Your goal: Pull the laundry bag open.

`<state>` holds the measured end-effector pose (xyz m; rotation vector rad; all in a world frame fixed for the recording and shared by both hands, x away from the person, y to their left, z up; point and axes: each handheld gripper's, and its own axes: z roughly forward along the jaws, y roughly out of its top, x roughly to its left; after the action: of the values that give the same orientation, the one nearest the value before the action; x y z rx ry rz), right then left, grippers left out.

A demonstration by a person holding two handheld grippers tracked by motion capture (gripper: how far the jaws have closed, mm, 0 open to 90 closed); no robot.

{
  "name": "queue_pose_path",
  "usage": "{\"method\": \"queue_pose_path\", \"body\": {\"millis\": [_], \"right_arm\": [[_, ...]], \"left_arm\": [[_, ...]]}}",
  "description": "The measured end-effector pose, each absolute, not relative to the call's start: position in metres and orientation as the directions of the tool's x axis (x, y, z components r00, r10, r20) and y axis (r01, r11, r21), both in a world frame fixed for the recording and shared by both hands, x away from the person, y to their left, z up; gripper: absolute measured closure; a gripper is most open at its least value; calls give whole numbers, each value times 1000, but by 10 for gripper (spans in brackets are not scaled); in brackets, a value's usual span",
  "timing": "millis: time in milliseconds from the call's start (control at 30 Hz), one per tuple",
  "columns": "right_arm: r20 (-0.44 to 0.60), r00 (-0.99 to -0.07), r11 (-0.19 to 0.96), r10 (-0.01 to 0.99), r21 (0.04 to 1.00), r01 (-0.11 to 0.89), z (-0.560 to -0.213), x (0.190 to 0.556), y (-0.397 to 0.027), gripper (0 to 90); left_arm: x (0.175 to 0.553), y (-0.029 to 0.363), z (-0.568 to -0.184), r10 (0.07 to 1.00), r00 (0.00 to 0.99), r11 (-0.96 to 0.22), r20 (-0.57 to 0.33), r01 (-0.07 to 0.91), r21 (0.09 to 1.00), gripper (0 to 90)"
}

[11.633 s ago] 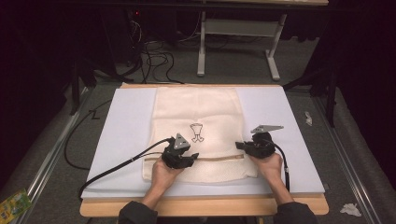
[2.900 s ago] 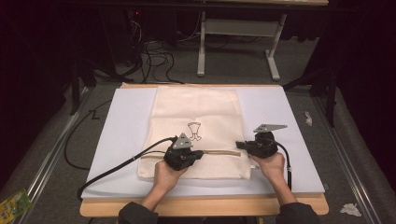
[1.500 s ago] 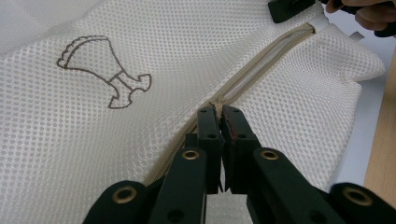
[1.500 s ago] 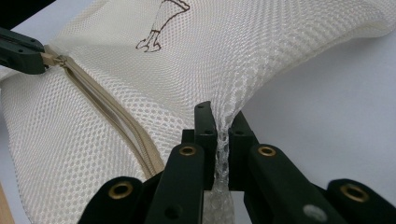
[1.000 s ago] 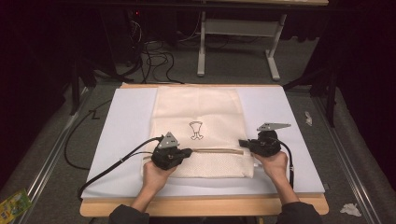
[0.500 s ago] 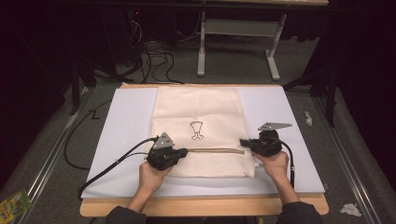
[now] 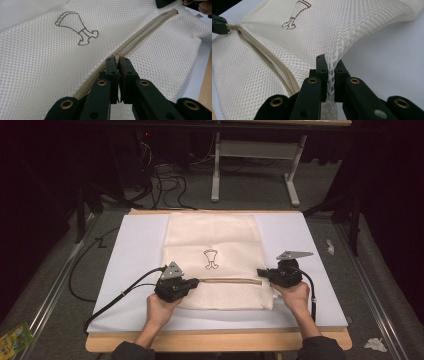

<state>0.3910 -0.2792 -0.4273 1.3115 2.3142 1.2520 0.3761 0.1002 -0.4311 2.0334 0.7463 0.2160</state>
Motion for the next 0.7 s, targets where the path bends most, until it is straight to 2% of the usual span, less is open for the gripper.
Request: {"method": "queue_pose_path", "body": {"millis": [700], "right_arm": [[217, -571, 237, 792, 752, 615, -426, 390, -285, 880]], "left_arm": [[376, 123, -430, 622, 769, -349, -146, 439, 828, 870]]}}
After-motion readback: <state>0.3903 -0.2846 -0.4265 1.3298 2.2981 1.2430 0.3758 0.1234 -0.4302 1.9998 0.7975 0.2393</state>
